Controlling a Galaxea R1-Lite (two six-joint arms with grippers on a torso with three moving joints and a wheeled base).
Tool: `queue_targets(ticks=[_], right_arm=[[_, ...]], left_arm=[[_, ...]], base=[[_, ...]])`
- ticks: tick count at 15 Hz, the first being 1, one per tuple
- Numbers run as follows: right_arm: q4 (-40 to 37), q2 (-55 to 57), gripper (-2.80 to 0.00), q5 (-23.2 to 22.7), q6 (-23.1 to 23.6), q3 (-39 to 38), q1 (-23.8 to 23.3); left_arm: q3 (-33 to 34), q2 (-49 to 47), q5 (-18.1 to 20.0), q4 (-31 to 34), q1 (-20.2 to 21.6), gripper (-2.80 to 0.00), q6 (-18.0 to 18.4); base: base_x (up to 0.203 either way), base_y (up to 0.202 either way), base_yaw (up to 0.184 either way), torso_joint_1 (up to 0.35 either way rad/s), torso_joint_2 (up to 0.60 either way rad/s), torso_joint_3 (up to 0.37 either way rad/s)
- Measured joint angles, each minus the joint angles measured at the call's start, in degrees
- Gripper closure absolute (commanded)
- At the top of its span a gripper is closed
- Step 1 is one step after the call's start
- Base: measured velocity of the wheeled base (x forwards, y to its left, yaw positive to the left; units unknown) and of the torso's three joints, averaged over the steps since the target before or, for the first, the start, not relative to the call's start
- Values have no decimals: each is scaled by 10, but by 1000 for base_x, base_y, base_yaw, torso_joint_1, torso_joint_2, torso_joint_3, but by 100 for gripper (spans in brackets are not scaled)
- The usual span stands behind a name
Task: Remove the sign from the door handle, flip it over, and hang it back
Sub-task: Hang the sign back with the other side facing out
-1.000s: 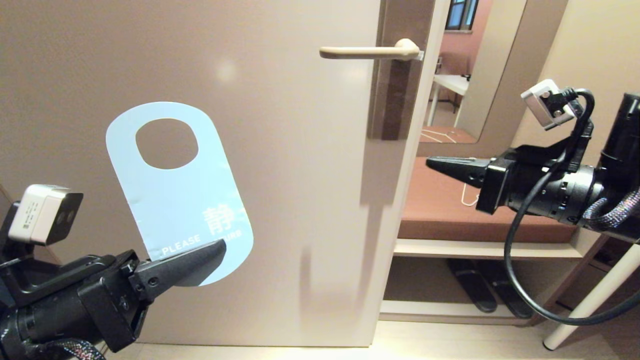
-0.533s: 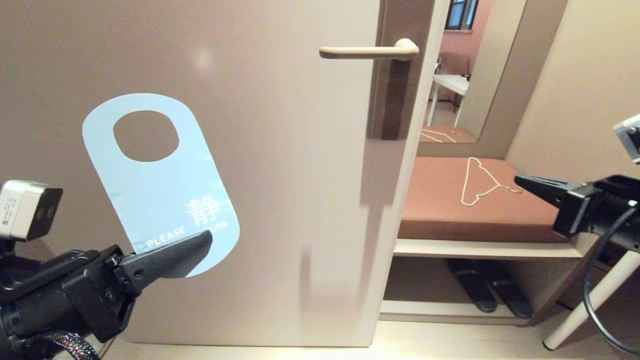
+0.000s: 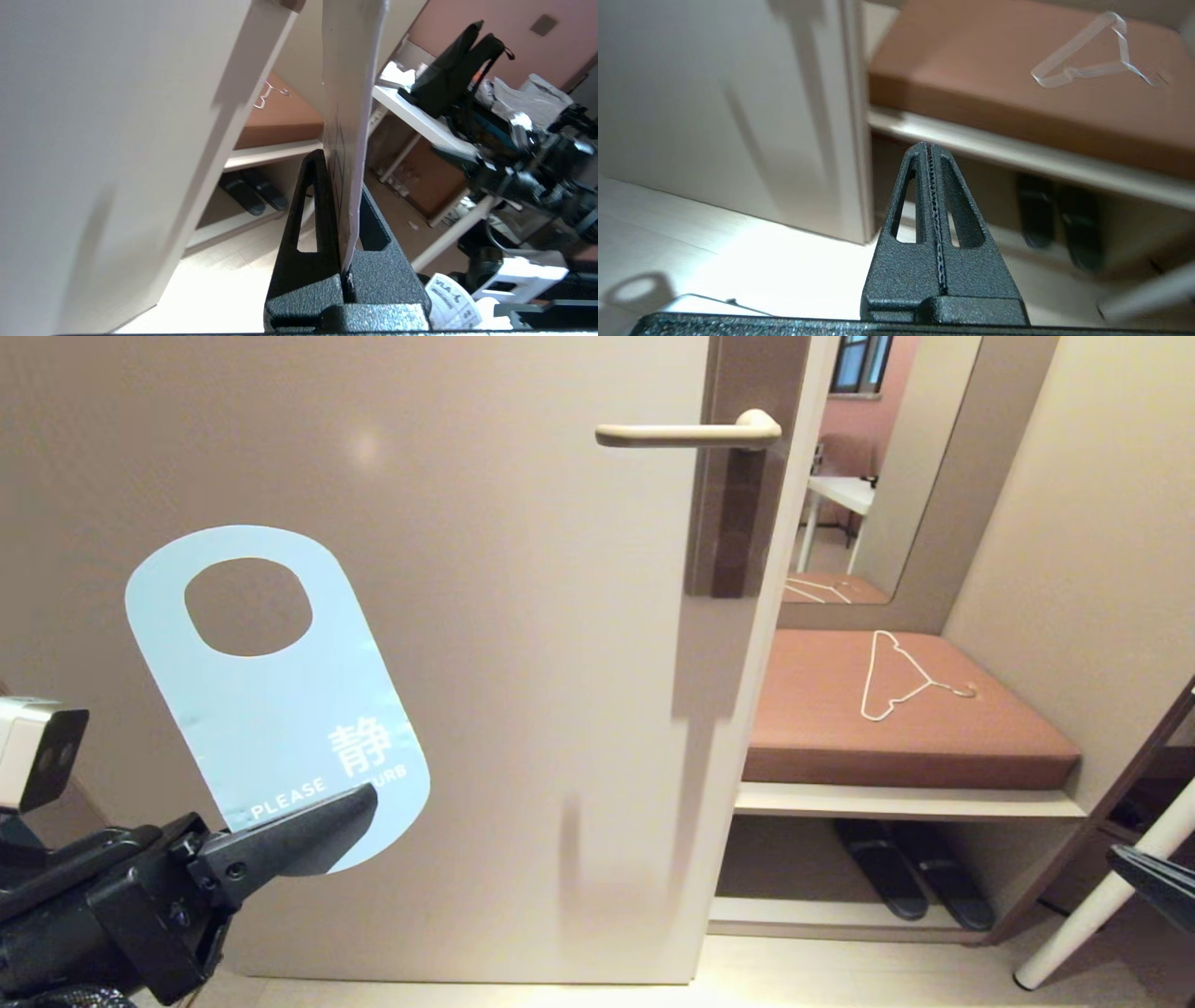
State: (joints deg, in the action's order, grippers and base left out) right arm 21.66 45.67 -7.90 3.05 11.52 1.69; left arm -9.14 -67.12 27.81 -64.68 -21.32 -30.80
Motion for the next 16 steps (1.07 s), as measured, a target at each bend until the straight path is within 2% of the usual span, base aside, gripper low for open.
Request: queue_targets(ticks=[3, 12, 16], right_arm=[[-34, -74, 0, 16, 1, -34, -1], [-286, -299, 0, 43, 0, -50, -2], [-316, -357, 0, 46, 0, -59, -2]], left_arm=[[6, 5, 1, 1, 16, 0, 14], [29, 22, 2, 2, 40, 0, 19], [47, 31, 2, 2, 40, 0, 20]], base=[[0, 0, 0, 0, 0, 0], [0, 0, 0, 0, 0, 0], [0, 0, 0, 0, 0, 0]])
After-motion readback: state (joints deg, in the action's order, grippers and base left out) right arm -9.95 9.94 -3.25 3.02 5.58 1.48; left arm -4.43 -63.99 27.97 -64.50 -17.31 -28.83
